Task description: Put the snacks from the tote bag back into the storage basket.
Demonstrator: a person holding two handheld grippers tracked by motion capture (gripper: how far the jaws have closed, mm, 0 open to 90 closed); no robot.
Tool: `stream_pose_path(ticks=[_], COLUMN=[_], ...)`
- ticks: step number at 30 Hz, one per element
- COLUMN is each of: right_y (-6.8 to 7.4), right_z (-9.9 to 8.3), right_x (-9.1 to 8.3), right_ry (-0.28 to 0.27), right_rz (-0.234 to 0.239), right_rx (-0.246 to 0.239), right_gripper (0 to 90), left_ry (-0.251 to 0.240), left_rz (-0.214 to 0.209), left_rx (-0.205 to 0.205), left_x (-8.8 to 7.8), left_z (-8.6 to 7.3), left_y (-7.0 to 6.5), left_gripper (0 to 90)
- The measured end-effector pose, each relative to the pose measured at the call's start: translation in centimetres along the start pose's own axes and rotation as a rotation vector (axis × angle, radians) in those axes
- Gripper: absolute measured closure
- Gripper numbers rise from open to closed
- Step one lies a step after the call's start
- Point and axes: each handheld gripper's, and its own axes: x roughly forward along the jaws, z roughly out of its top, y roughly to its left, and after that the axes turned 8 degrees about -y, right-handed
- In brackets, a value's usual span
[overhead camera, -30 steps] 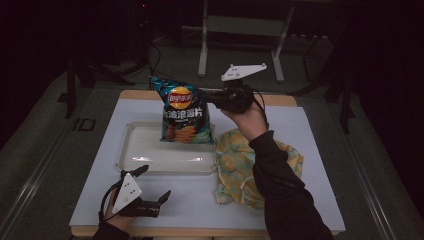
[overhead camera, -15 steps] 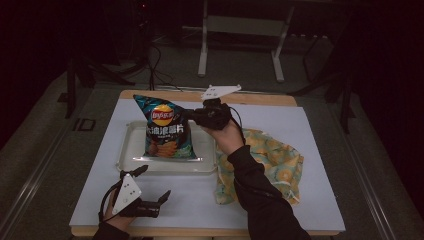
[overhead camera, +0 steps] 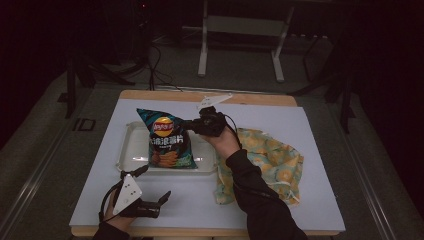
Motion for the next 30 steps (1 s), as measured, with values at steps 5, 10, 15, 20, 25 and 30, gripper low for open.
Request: stream_pose_path(ticks=[5, 10, 15, 20, 25, 30], right_y=[-1.1, -2.4, -3.5, -4.5, -5.0, -5.3], right_z=[-0.8, -1.3, -1.6, -2.3, -3.0, -3.1], right_x=[0.3, 0.6, 1.5, 2.2, 2.6, 2.9], right_ry=[0.047, 0.089, 0.118, 0.139, 0.148, 0.157], right_rz=[-0.017, -0.050, -0.083, -0.117, -0.164, -0.193], right_rx=[0.014, 0.028, 0.034, 0.054, 0.051, 0.044], right_gripper=[89.6, 89.4, 89.0, 88.3, 85.3, 75.8], left_ry=[0.001, 0.003, 0.002, 0.006, 0.007, 0.005], left_rz=[-0.003, -0.006, -0.008, -0.013, -0.017, -0.015], left_rx=[0.000, -0.003, -0.004, -0.003, -0.004, -0.006], left_x=[0.0, 0.1, 0.1, 0.1, 0.1, 0.1], left_z=[0.0, 0.0, 0.0, 0.0, 0.0, 0.0], left_y=[0.0, 0.0, 0.0, 0.0, -0.1, 0.0], left_gripper=[0.3, 0.3, 0.3, 0.3, 0.3, 0.3])
